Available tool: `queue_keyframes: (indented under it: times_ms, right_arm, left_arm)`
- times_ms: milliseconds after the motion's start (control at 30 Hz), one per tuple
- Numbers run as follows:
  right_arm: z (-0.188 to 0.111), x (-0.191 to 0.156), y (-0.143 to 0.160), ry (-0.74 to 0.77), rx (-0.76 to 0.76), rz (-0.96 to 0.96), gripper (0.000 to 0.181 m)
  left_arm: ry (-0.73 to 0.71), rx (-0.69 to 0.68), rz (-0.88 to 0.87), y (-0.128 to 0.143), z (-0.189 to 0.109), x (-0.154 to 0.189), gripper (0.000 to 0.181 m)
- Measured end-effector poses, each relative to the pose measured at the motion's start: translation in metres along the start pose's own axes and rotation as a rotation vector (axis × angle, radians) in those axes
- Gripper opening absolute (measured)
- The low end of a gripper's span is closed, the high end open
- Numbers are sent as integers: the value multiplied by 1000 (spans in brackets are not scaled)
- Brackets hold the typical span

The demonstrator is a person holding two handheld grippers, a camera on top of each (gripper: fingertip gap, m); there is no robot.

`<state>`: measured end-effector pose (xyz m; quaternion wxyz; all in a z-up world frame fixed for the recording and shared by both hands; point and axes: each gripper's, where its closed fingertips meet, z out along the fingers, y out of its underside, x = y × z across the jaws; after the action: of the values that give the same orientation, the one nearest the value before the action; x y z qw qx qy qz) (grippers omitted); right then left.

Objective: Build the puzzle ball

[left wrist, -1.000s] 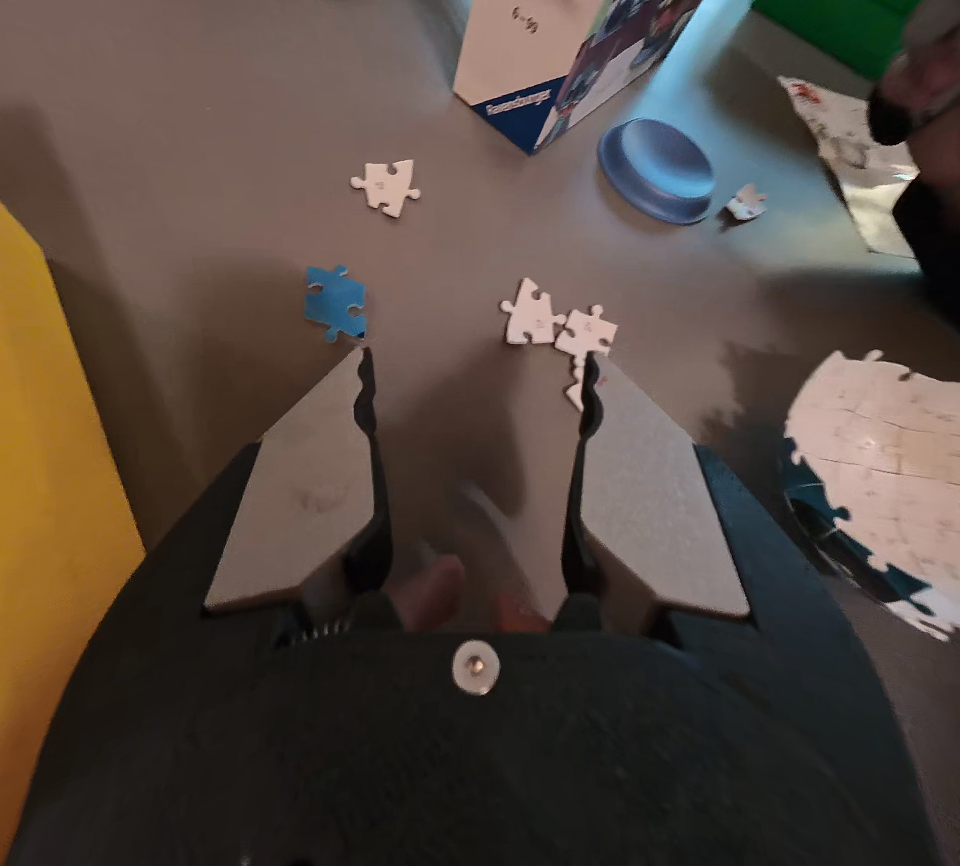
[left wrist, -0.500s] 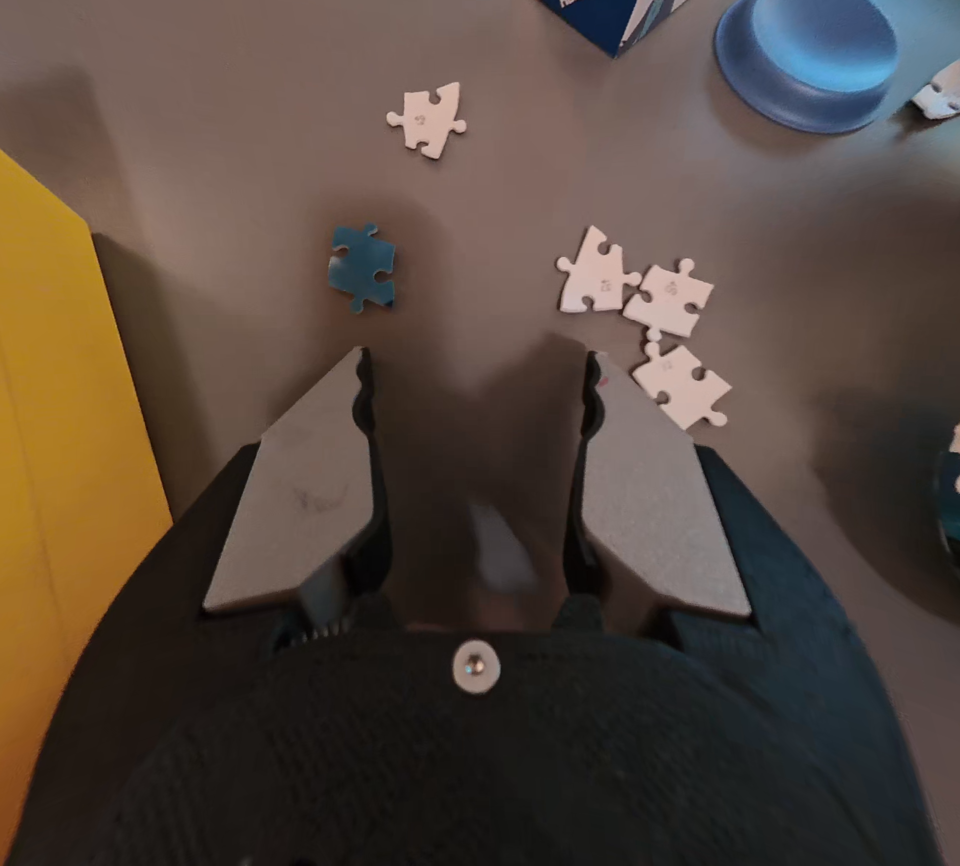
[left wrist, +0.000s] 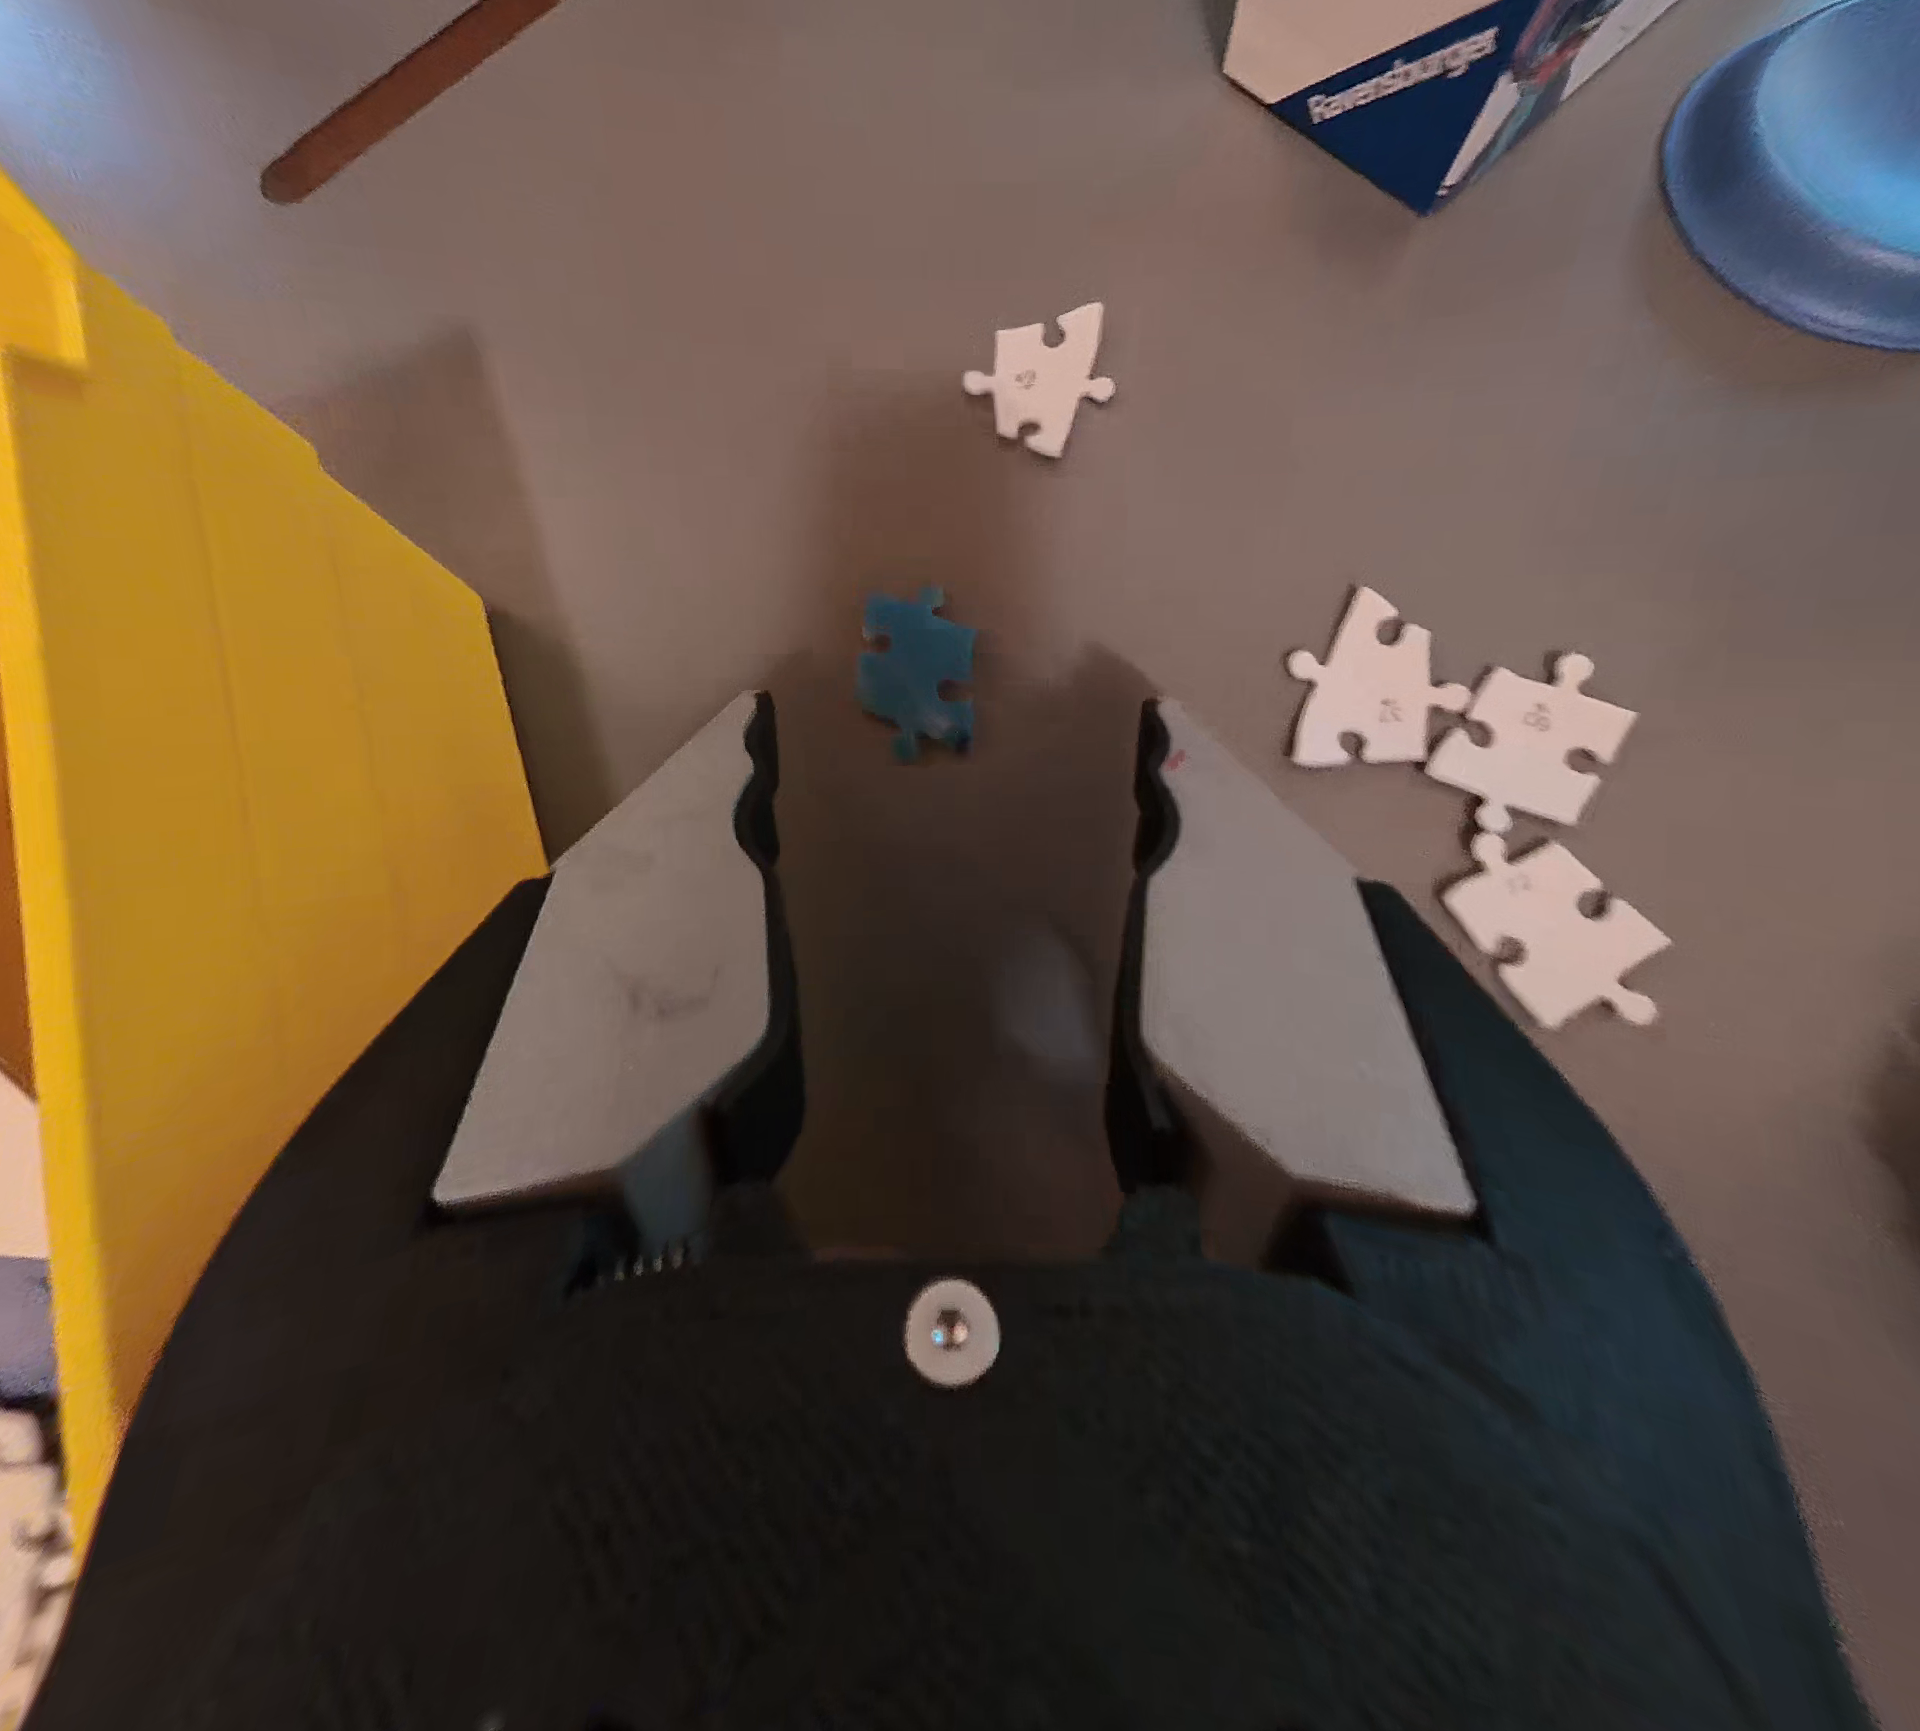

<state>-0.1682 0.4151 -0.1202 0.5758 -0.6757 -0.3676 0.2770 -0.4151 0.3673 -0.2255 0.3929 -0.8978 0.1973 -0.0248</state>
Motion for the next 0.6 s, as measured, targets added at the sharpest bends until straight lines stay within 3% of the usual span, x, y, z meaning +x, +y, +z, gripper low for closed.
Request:
queue_keyframes:
  times_ms: [133,267,467,533,600]
  right_arm:
    - [-4,2,-5,-13,23,31,40]
    - [-6,2,-7,-16,32,36,40]
    - [-4,-3,-6,-39,17,28,40]
    - [-2,-8,-5,-64,6,20,40]
    - [0,-19,-3,-107,-9,11,40]
  left_arm:
    - [-2,-112,56,2,19,-5,49]
    - [100,-137,23,1,29,3,19]
    - [107,-69,-21,-3,29,0,11]
    - [247,56,-55,-21,15,21,0]
    - [574,224,-208,-52,-19,58,0]
